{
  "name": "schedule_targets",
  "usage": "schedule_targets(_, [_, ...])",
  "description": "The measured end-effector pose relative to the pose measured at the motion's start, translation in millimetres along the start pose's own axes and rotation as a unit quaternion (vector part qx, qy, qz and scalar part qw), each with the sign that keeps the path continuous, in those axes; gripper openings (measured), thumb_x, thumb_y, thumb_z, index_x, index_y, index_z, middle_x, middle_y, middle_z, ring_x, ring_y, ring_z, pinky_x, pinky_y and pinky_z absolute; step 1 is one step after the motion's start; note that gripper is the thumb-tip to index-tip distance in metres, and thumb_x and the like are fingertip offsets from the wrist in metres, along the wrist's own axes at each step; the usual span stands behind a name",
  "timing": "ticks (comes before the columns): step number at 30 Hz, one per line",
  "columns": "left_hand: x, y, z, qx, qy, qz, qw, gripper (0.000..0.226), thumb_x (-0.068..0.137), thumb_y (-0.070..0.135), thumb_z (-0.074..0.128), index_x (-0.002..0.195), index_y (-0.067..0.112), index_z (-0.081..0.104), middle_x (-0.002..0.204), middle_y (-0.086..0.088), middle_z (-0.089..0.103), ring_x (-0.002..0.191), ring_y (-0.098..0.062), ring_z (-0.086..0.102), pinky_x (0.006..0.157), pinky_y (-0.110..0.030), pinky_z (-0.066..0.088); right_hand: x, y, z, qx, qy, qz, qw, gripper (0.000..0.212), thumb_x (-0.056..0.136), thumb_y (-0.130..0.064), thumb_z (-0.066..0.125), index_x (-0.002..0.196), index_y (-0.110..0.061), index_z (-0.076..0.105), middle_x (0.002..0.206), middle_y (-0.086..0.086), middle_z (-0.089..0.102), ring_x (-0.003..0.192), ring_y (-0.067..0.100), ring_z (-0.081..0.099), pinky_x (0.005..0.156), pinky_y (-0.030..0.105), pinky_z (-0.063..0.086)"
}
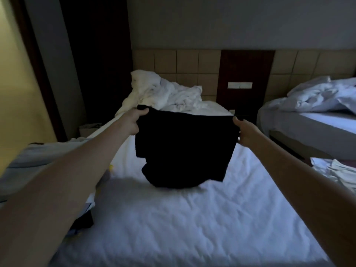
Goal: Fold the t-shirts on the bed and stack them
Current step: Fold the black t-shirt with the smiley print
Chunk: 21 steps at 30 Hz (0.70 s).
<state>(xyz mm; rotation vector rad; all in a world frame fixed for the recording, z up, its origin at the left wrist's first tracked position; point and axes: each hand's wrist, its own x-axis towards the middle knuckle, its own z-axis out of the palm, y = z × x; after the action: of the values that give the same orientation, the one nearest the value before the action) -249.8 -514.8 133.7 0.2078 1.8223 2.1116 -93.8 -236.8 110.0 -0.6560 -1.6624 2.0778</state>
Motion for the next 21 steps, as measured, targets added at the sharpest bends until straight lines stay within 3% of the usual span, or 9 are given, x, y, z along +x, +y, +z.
schedule_targets(2, [-3, 14, 1, -0.027, -0.036, 0.073, 0.996, 0.031, 0.098, 0.010, 0.047, 0.129, 0.006, 0.051, 0.094, -0.005, 0.059, 0.083, -0.018, 0.060, 0.067, -0.030, 0.049, 1, -14, 2, 0.014, 0.004, -0.058, 0.998, 0.009, 0.097, -0.027, 0.051, 0.104, -0.022, 0.049, 0.087, -0.006, 0.057, 0.078, 0.008, 0.056, 0.070, 0.023, 0.046])
schedule_targets(5, [-18, 5, -14, -0.015, -0.025, 0.144, 0.989, 0.035, 0.096, 0.009, 0.050, 0.131, 0.010, 0.049, 0.109, 0.000, 0.059, 0.102, -0.014, 0.059, 0.078, -0.024, 0.048, -8, -4, -5, -0.031, 0.006, -0.087, 0.996, 0.030, 0.094, -0.026, 0.056, 0.122, -0.016, 0.053, 0.116, 0.000, 0.060, 0.109, 0.018, 0.055, 0.088, 0.029, 0.038])
schedule_targets(6, [-23, -8, -23, 0.015, -0.004, 0.147, 0.989, 0.042, 0.095, 0.009, 0.054, 0.136, 0.011, 0.044, 0.122, 0.000, 0.055, 0.115, -0.017, 0.052, 0.091, -0.028, 0.044, -15, 10, -11, -0.058, 0.021, -0.084, 0.995, 0.034, 0.093, -0.024, 0.058, 0.124, -0.011, 0.054, 0.119, 0.004, 0.059, 0.110, 0.021, 0.055, 0.085, 0.028, 0.037])
schedule_targets(8, [-41, -46, -42, 0.091, 0.029, 0.114, 0.989, 0.052, 0.091, 0.009, 0.060, 0.138, 0.012, 0.039, 0.133, -0.001, 0.045, 0.124, -0.021, 0.043, 0.105, -0.038, 0.034, -36, 49, -25, -0.102, 0.045, -0.055, 0.992, 0.036, 0.092, -0.018, 0.057, 0.123, 0.000, 0.055, 0.104, 0.011, 0.059, 0.084, 0.018, 0.055, 0.067, 0.019, 0.038])
schedule_targets(11, [-78, -134, -73, 0.209, 0.013, 0.043, 0.977, 0.044, 0.083, -0.003, 0.066, 0.125, -0.001, 0.053, 0.120, -0.011, 0.057, 0.115, -0.023, 0.053, 0.090, -0.024, 0.046, -78, 124, -46, -0.156, 0.042, 0.035, 0.986, 0.026, 0.092, -0.011, 0.055, 0.112, 0.006, 0.059, 0.082, 0.012, 0.060, 0.063, 0.017, 0.046, 0.046, 0.017, 0.037])
schedule_targets(13, [-103, -188, -85, 0.261, 0.001, -0.026, 0.965, 0.039, 0.081, -0.001, 0.069, 0.119, -0.004, 0.061, 0.111, -0.011, 0.064, 0.105, -0.019, 0.057, 0.079, -0.015, 0.048, -100, 170, -58, -0.208, 0.040, 0.086, 0.974, 0.036, 0.091, -0.022, 0.061, 0.091, 0.013, 0.063, 0.074, 0.017, 0.057, 0.062, 0.023, 0.047, 0.051, 0.027, 0.033])
schedule_targets(16, [-113, -223, -93, 0.277, 0.055, -0.072, 0.957, 0.026, 0.086, 0.028, 0.068, 0.100, 0.006, 0.065, 0.094, -0.004, 0.064, 0.092, -0.018, 0.058, 0.085, -0.030, 0.044, -105, 202, -66, -0.340, 0.080, 0.041, 0.936, 0.049, 0.087, -0.043, 0.060, 0.053, -0.008, 0.053, 0.050, 0.008, 0.045, 0.054, 0.023, 0.044, 0.067, 0.034, 0.027])
schedule_targets(18, [-110, -221, -93, 0.284, 0.070, -0.080, 0.953, 0.024, 0.090, 0.038, 0.061, 0.091, 0.015, 0.059, 0.081, -0.003, 0.054, 0.078, -0.018, 0.053, 0.078, -0.033, 0.042, -106, 201, -64, -0.427, 0.105, 0.020, 0.898, 0.046, 0.087, -0.045, 0.054, 0.057, -0.011, 0.055, 0.052, 0.005, 0.055, 0.056, 0.020, 0.050, 0.076, 0.036, 0.023])
schedule_targets(21, [-108, -217, -94, 0.362, 0.089, -0.059, 0.926, 0.038, 0.090, 0.033, 0.061, 0.066, 0.011, 0.041, 0.065, -0.008, 0.034, 0.061, -0.021, 0.039, 0.059, -0.031, 0.028, -107, 198, -69, -0.467, 0.113, 0.026, 0.877, 0.038, 0.088, -0.040, 0.051, 0.062, -0.013, 0.057, 0.056, 0.004, 0.055, 0.062, 0.019, 0.050, 0.077, 0.036, 0.020])
